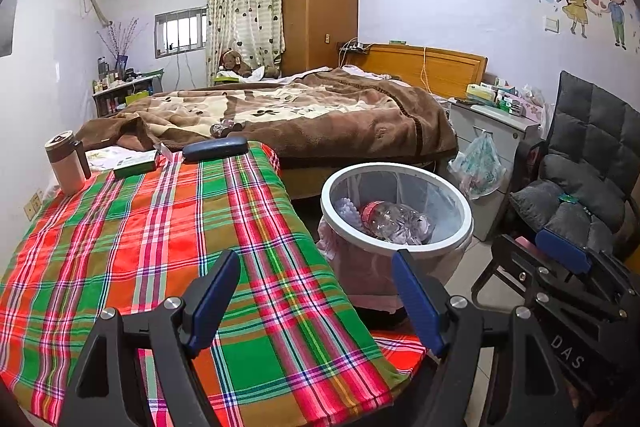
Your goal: Collect trash
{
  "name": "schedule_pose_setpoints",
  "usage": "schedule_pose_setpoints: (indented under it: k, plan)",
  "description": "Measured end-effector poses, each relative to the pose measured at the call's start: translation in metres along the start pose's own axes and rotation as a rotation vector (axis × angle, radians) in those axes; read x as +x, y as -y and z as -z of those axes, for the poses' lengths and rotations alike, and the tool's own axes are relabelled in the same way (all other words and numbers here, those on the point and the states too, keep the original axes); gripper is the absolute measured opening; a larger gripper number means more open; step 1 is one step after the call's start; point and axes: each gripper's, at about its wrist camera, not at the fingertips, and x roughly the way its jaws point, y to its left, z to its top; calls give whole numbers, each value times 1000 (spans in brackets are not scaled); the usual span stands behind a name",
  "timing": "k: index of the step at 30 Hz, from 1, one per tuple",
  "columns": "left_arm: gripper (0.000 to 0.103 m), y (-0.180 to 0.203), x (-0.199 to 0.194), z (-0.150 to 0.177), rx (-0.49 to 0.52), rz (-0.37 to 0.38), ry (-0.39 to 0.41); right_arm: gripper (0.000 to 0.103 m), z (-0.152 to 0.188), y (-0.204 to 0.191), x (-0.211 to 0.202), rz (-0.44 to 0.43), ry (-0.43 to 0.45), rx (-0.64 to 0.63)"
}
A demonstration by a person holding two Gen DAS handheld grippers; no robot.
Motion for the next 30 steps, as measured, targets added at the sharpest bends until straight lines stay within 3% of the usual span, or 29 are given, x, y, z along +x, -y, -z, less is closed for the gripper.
schedule_pose_setpoints:
  k: [30]
  plan:
    - [77,-1,-5,0,-7,-22,14,57,-1,-7,-2,-8,2,-8]
